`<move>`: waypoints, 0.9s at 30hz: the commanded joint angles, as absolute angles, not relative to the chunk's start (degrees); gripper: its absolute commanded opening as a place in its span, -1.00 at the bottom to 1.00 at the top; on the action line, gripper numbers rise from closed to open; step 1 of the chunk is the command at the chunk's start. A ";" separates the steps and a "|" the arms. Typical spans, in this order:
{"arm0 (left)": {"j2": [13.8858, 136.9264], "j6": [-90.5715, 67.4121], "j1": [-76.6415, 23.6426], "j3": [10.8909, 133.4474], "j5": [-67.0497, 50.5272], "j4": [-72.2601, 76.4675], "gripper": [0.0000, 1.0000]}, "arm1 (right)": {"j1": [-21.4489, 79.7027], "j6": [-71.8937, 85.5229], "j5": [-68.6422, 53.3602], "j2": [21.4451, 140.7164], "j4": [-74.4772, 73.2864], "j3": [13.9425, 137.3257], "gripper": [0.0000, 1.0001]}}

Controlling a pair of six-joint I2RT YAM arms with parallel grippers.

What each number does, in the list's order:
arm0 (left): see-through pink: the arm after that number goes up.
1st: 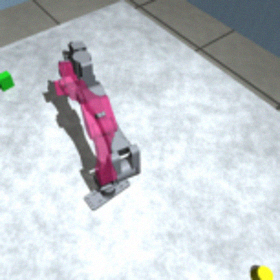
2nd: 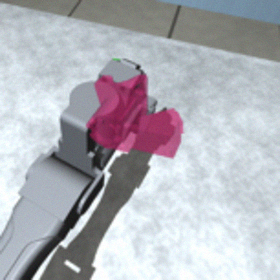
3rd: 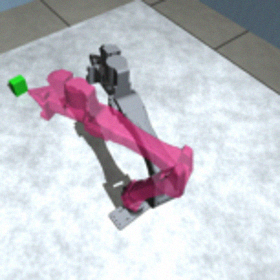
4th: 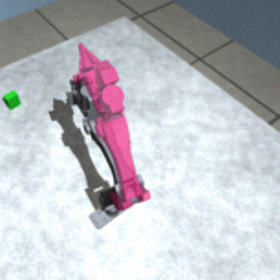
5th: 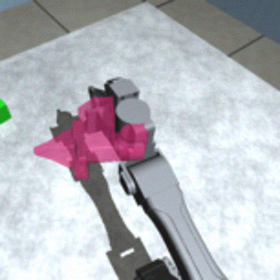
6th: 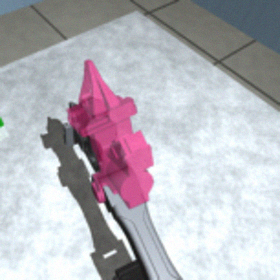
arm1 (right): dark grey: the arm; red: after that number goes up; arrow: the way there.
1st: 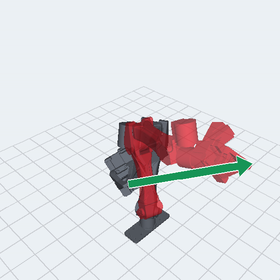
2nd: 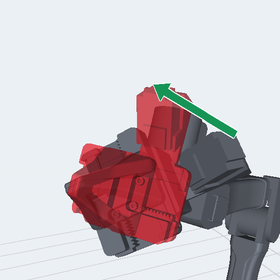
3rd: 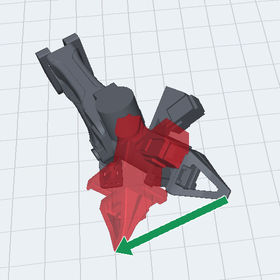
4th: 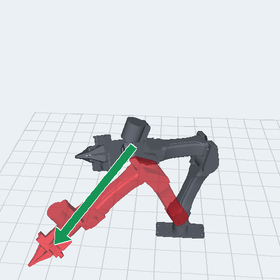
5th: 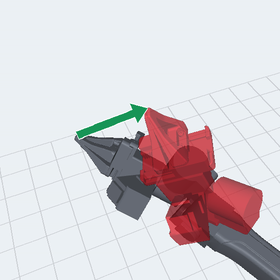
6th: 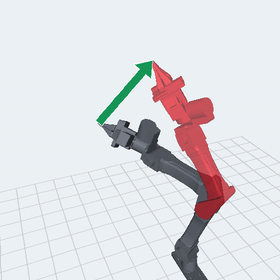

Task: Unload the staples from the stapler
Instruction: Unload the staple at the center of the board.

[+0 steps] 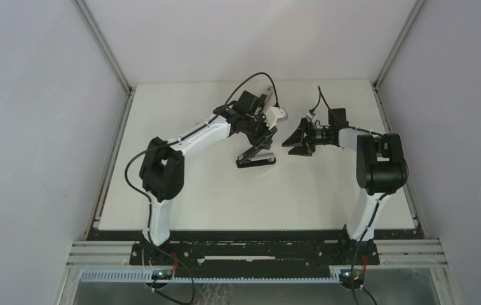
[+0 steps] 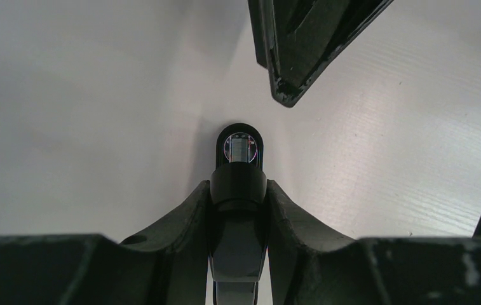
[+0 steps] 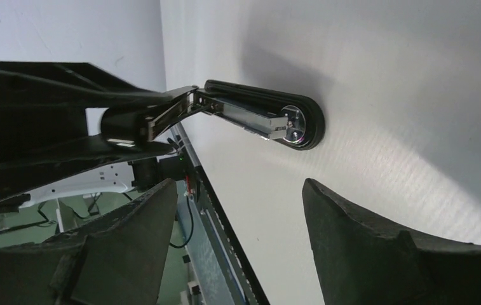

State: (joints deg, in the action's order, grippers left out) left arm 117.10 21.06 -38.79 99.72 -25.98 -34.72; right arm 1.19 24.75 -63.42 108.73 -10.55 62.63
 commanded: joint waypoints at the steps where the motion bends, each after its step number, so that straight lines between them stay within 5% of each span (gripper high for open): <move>1: 110.91 18.14 -38.23 98.68 -29.91 -30.30 -1.00 | 2.78 31.88 -66.02 111.04 -1.54 64.69 0.41; 11: 110.22 17.14 -38.23 97.09 -31.45 -29.25 -1.00 | 6.90 36.10 -67.21 116.75 3.74 65.86 0.15; 27: 108.92 17.59 -38.23 96.91 -31.44 -29.38 -1.00 | 6.44 32.69 -69.05 119.34 -0.78 66.36 0.10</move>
State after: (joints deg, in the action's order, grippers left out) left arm 114.63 18.52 -38.11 97.06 -29.15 -32.21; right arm 6.44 33.65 -66.37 118.32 -1.15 64.58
